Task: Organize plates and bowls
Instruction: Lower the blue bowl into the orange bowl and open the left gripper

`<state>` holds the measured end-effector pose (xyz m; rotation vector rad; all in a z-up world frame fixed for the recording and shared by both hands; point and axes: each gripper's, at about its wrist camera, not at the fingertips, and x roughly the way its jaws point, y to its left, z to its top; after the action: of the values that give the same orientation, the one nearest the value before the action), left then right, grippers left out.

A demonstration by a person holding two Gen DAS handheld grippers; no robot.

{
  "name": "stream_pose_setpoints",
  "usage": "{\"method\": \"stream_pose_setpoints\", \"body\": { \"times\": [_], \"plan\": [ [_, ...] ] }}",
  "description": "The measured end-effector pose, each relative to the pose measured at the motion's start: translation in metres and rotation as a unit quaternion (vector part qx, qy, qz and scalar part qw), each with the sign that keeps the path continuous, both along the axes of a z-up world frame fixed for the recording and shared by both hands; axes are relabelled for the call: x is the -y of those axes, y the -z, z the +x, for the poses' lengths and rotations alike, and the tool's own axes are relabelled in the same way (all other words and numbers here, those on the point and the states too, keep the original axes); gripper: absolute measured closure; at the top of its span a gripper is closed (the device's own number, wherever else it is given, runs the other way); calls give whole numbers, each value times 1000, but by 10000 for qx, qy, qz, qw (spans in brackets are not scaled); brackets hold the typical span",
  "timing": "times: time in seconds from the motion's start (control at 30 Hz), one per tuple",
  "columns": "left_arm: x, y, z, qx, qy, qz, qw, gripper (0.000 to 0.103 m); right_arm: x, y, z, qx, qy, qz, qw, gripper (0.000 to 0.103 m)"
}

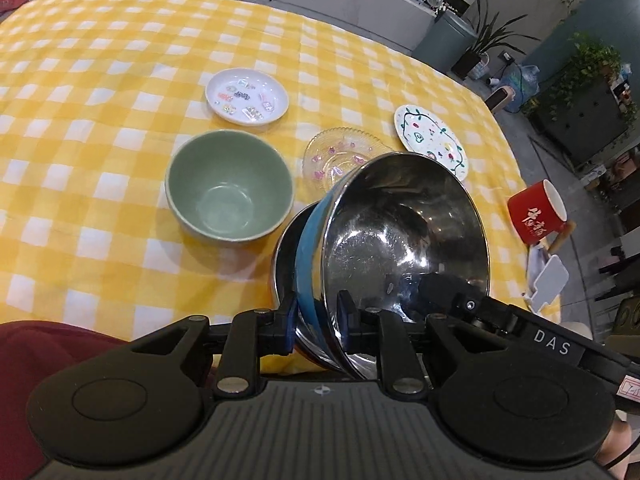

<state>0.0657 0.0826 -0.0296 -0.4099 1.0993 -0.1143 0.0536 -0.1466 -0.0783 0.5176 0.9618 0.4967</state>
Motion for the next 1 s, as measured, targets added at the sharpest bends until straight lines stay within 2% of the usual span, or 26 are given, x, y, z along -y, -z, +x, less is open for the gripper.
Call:
{"method": "stream_pose_setpoints", "body": {
  "times": [0.23, 0.37, 0.43, 0.47, 0.5, 0.63, 0.77, 0.9, 1.0],
  "plan": [
    [5, -4, -1, 98, -58, 162, 9998, 76, -11, 3, -2, 138, -40, -271, 9995, 80],
    [12, -7, -2, 201, -84, 726, 9971, 74, -18, 3, -6, 262, -86, -466, 9985, 79],
    [15, -12, -5, 389, -99, 924, 9949, 71, -21, 0, -8, 405, -96, -543, 9977, 74],
    [16, -14, -6, 448, -82, 961, 9943, 71, -22, -3, -9, 485, -93, -607, 9969, 67],
    [16, -17, -8, 501, -60, 961, 9941, 70, -22, -5, -10, 595, -85, -642, 9961, 65],
    [14, -21, -11, 640, -77, 946, 9934, 65, -19, -13, -13, 917, 45, -807, 9925, 64],
    [14, -21, -11, 622, -195, 1142, 9913, 63, -11, -14, -10, 919, 133, -647, 9936, 64],
    [15, -19, -8, 605, -233, 1270, 9898, 60, -11, -10, -6, 946, 198, -847, 9917, 64],
    [13, -16, -7, 553, -247, 1293, 9898, 60, -5, 1, -1, 662, 328, -695, 9948, 64]
  ]
}}
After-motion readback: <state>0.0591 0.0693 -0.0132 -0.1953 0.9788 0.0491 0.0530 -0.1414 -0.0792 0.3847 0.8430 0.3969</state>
